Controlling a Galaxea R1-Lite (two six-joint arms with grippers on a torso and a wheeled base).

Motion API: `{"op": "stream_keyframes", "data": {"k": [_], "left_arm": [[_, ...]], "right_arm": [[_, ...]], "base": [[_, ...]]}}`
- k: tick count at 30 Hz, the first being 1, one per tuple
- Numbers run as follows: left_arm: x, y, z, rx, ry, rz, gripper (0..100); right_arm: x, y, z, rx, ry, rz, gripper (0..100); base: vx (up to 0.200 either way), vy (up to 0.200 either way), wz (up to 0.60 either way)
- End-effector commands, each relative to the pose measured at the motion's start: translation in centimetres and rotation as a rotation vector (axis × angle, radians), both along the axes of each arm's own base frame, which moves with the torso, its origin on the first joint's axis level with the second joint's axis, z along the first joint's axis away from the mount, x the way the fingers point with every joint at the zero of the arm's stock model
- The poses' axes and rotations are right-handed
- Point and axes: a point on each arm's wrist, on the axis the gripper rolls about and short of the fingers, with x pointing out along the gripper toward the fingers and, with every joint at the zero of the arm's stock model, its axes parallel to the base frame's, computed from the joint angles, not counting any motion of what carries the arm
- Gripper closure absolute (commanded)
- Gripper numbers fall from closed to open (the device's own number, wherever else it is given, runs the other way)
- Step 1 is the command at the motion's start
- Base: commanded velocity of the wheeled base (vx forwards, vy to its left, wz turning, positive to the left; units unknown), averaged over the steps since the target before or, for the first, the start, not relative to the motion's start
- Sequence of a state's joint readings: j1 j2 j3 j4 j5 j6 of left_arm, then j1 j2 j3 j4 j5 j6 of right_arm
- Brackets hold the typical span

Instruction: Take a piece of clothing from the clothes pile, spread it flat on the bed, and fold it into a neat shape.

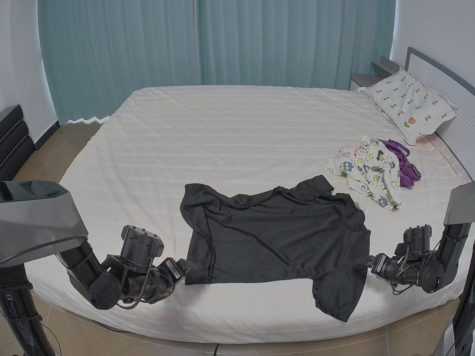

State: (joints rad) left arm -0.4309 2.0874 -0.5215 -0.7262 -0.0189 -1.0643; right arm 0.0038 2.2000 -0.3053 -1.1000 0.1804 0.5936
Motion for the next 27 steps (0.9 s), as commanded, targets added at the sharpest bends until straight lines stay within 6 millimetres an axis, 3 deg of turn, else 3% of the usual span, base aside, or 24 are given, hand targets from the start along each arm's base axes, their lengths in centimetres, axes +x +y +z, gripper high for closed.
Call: {"op": "stream_keyframes", "data": {"k": [1, 5, 10, 27], "left_arm": [[0.0, -0.1, -0.8, 0.005, 0.004, 0.002, 0], [-0.1, 0.0, -1.1, 0.002, -0.012, 0.003, 0], [-0.1, 0.0, -1.1, 0.001, -0.017, 0.004, 0], [0.1, 0.2, -1.0, -0.002, -0.024, 0.015, 0]], "right_arm": [[-2.4, 1.6, -2.7, -0.023, 0.101, 0.04, 0], [-2.9, 3.2, -3.9, -0.062, 0.105, 0.056, 0], [-3.6, 4.3, -4.0, -0.075, 0.098, 0.078, 0], [-3.8, 5.7, -4.7, -0.123, 0.104, 0.115, 0]], "base": [[0.0, 0.0, 0.0], [0.0, 0.0, 0.0], [0.0, 0.0, 0.0], [0.0, 0.0, 0.0]]}}
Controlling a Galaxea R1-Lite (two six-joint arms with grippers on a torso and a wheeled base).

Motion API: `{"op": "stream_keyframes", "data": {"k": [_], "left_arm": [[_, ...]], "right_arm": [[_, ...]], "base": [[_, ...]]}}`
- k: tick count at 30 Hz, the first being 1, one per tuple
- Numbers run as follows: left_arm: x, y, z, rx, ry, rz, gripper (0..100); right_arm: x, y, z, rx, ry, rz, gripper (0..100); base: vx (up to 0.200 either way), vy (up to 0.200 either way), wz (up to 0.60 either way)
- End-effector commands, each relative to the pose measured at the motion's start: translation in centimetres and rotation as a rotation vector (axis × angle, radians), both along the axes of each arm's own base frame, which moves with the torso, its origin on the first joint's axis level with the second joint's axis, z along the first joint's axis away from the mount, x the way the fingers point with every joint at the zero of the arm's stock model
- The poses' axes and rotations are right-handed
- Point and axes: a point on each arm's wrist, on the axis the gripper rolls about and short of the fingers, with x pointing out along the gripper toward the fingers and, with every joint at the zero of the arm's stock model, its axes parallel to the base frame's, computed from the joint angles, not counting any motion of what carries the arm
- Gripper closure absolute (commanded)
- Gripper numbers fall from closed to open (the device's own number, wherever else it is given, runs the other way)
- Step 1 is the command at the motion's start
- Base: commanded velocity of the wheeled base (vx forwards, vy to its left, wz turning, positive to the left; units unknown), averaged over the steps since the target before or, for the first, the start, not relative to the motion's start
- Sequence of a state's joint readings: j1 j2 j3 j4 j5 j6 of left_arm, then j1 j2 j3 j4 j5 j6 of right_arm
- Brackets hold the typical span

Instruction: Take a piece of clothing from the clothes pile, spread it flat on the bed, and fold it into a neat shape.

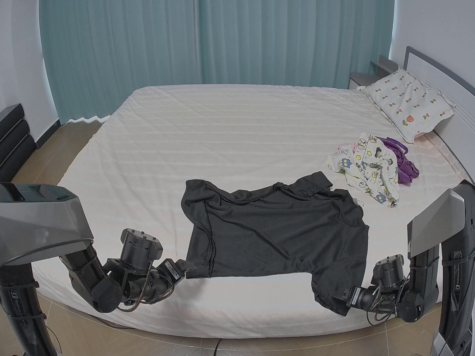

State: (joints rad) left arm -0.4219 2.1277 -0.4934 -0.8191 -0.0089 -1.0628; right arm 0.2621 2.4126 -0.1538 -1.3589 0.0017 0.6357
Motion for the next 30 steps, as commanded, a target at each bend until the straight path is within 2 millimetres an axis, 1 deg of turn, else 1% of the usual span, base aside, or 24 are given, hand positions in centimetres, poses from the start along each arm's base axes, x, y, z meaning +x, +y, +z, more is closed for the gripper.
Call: {"op": "stream_keyframes", "data": {"k": [1, 2, 13, 18, 21, 24, 26, 27, 29, 30], "left_arm": [[0.0, 0.0, -0.1, 0.001, 0.002, 0.002, 0], [0.1, 0.1, -0.1, 0.0, 0.001, 0.003, 0], [0.1, 0.1, -0.2, 0.002, 0.005, 0.005, 0], [0.1, 0.1, -0.2, 0.003, 0.005, 0.002, 0], [0.0, -0.1, -0.2, 0.008, 0.003, -0.006, 0], [0.6, -0.3, 0.0, 0.002, -0.02, -0.008, 0], [1.5, -0.8, 0.5, -0.005, -0.052, -0.004, 0], [1.6, -0.9, 0.5, -0.004, -0.056, -0.004, 0], [3.2, -1.8, 0.8, 0.013, -0.099, 0.001, 0], [3.5, -2.2, 0.7, 0.028, -0.101, -0.011, 0]], "right_arm": [[0.0, 0.1, -0.4, -0.004, 0.011, 0.007, 0], [0.0, 0.1, -0.4, -0.004, 0.011, 0.007, 100], [-0.4, -0.1, -0.4, -0.017, 0.025, -0.01, 100], [-1.9, -1.4, 0.3, -0.034, 0.06, -0.034, 100], [-3.1, -2.8, 1.0, -0.033, 0.083, -0.032, 100], [-3.0, -3.8, 1.0, -0.049, 0.083, -0.048, 100], [-2.8, -4.6, 1.3, -0.056, 0.069, -0.059, 100], [-2.8, -4.6, 1.3, -0.056, 0.067, -0.057, 100], [-2.8, -4.9, 1.6, -0.061, 0.058, -0.039, 100], [-2.8, -4.9, 1.6, -0.056, 0.06, -0.038, 100]], "base": [[0.0, 0.0, 0.0], [0.0, 0.0, 0.0], [0.0, 0.0, 0.0], [0.0, 0.0, 0.0], [0.0, 0.0, 0.0], [0.0, 0.0, 0.0], [0.0, 0.0, 0.0], [0.0, 0.0, 0.0], [0.0, 0.0, 0.0], [0.0, 0.0, 0.0]]}}
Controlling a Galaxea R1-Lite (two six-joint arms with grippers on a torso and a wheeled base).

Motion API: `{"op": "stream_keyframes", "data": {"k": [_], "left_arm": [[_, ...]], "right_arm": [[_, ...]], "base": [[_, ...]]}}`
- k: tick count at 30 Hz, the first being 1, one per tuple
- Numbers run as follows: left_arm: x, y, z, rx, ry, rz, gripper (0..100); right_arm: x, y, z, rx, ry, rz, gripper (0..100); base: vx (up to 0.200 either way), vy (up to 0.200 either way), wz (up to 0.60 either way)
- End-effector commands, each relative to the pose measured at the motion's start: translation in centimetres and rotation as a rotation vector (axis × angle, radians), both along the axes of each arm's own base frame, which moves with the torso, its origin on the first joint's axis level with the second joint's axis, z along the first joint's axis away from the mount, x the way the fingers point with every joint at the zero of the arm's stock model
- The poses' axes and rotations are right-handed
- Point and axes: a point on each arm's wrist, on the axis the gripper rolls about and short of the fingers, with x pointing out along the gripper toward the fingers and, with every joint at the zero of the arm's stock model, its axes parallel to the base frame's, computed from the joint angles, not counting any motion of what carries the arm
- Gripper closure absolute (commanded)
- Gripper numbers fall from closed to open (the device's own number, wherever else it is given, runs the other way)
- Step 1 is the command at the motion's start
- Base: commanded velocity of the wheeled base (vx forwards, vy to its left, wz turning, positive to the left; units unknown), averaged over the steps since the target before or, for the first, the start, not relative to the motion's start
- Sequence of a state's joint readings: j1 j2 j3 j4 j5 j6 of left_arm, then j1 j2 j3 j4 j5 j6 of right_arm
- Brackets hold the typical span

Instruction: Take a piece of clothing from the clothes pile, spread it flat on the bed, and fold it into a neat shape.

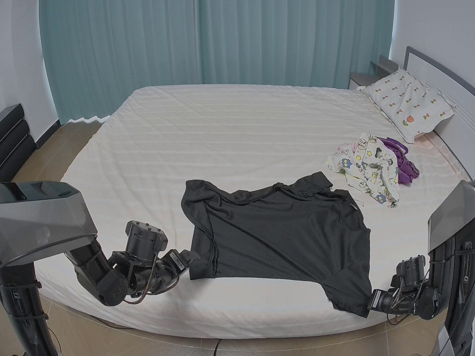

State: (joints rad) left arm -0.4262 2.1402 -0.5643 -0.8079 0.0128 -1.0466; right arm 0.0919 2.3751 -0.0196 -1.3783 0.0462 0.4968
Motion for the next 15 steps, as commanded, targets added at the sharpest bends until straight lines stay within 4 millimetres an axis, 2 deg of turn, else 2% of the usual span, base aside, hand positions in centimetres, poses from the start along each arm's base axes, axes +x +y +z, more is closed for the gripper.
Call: {"op": "stream_keyframes", "data": {"k": [1, 3, 4, 9, 15], "left_arm": [[2.3, -2.0, -0.1, 0.055, -0.046, -0.029, 0], [2.7, -2.5, -0.4, 0.091, -0.039, -0.046, 0], [3.5, -3.6, -1.0, 0.152, -0.025, -0.066, 0], [5.1, -6.6, -2.0, 0.23, -0.017, -0.097, 0], [5.8, -8.6, -4.1, 0.401, -0.025, -0.16, 0]], "right_arm": [[-0.4, -0.7, 0.7, 0.006, -0.004, -0.003, 100], [-0.4, -0.7, 0.7, 0.011, -0.005, 0.0, 100], [-0.4, -0.7, 0.7, 0.019, -0.004, 0.004, 100], [-0.4, -0.7, 0.5, 0.023, 0.005, 0.005, 100], [-0.4, -0.7, 0.7, 0.029, 0.0, -0.008, 100]], "base": [[0.0, 0.0, 0.0], [0.0, 0.0, 0.0], [0.0, 0.0, 0.0], [0.0, 0.0, 0.0], [0.0, 0.0, 0.0]]}}
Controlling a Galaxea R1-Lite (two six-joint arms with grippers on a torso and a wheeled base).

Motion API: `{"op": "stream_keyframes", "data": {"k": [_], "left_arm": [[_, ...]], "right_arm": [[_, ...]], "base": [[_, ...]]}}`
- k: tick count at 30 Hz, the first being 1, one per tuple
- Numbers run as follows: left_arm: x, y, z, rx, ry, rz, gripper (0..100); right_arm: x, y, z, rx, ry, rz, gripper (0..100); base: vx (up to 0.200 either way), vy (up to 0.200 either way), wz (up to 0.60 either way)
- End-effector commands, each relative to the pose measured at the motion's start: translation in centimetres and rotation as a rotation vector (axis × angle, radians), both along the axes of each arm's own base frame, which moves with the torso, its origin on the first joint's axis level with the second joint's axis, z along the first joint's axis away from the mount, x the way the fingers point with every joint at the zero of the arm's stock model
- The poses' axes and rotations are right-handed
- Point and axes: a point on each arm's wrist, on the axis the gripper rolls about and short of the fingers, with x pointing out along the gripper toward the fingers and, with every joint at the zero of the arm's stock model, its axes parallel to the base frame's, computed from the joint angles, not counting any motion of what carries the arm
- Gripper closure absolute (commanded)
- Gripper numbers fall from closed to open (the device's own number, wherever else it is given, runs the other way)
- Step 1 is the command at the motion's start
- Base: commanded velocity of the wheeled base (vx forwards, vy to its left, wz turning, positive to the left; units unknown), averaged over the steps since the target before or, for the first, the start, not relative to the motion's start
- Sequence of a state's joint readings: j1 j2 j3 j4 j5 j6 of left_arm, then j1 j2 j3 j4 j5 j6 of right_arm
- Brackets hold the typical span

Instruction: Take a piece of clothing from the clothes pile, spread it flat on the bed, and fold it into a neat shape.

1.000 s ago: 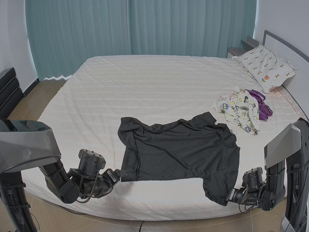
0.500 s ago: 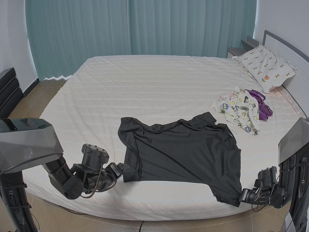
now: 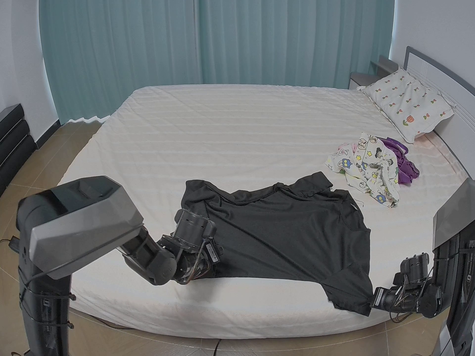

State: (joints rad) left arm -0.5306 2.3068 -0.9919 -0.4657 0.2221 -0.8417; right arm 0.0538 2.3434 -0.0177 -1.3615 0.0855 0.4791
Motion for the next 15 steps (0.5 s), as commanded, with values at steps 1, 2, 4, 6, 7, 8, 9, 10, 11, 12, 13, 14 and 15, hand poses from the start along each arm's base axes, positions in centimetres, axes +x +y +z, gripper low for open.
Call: {"op": "stream_keyframes", "data": {"k": [1, 2, 4, 6, 7, 8, 9, 10, 11, 12, 13, 14, 15], "left_arm": [[0.6, -2.5, -3.3, 0.118, 0.01, -0.052, 0], [0.6, -2.7, -3.5, 0.142, 0.004, -0.058, 0], [0.7, -2.9, -3.9, 0.187, -0.008, -0.07, 0], [0.8, -3.1, -4.1, 0.217, -0.017, -0.083, 0], [0.8, -3.3, -4.1, 0.227, -0.021, -0.092, 0], [0.8, -3.3, -4.1, 0.228, -0.021, -0.093, 0], [0.9, -3.3, -4.5, 0.261, -0.022, -0.102, 0], [1.0, -3.1, -4.8, 0.282, -0.024, -0.096, 0], [1.1, -3.0, -4.8, 0.308, -0.032, -0.088, 0], [1.1, -2.8, -4.9, 0.325, -0.032, -0.086, 0], [1.1, -2.7, -5.0, 0.345, -0.033, -0.08, 0], [1.1, -2.5, -5.0, 0.358, -0.031, -0.079, 0], [1.1, -2.4, -5.0, 0.361, -0.03, -0.078, 0]], "right_arm": [[-0.4, 0.0, 0.2, 0.007, 0.013, -0.005, 100], [-0.4, 0.0, 0.2, 0.006, 0.012, -0.005, 100], [-0.5, 0.1, 0.1, 0.007, 0.016, 0.001, 100], [-0.5, 0.2, 0.1, 0.006, 0.014, 0.002, 100], [-0.5, 0.2, 0.1, 0.006, 0.014, 0.002, 100], [-0.4, 0.2, 0.2, 0.007, 0.013, 0.002, 100], [-0.4, 0.1, 0.2, 0.007, 0.013, 0.0, 100], [-0.4, 0.1, 0.2, 0.007, 0.013, -0.001, 100], [-0.4, 0.1, 0.2, 0.007, 0.013, -0.001, 100], [-0.5, 0.1, 0.1, 0.007, 0.014, -0.001, 100], [-0.5, 0.1, 0.1, 0.007, 0.014, -0.003, 100], [-0.5, 0.1, 0.1, 0.007, 0.014, -0.003, 100], [-0.5, 0.1, 0.1, 0.007, 0.014, -0.003, 100]], "base": [[0.0, 0.0, 0.0], [0.0, 0.0, 0.0], [0.0, 0.0, 0.0], [0.0, 0.0, 0.0], [0.0, 0.0, 0.0], [0.0, 0.0, 0.0], [0.0, 0.0, 0.0], [0.0, 0.0, 0.0], [0.0, 0.0, 0.0], [0.0, 0.0, 0.0], [0.0, 0.0, 0.0], [0.0, 0.0, 0.0], [0.0, 0.0, 0.0]]}}
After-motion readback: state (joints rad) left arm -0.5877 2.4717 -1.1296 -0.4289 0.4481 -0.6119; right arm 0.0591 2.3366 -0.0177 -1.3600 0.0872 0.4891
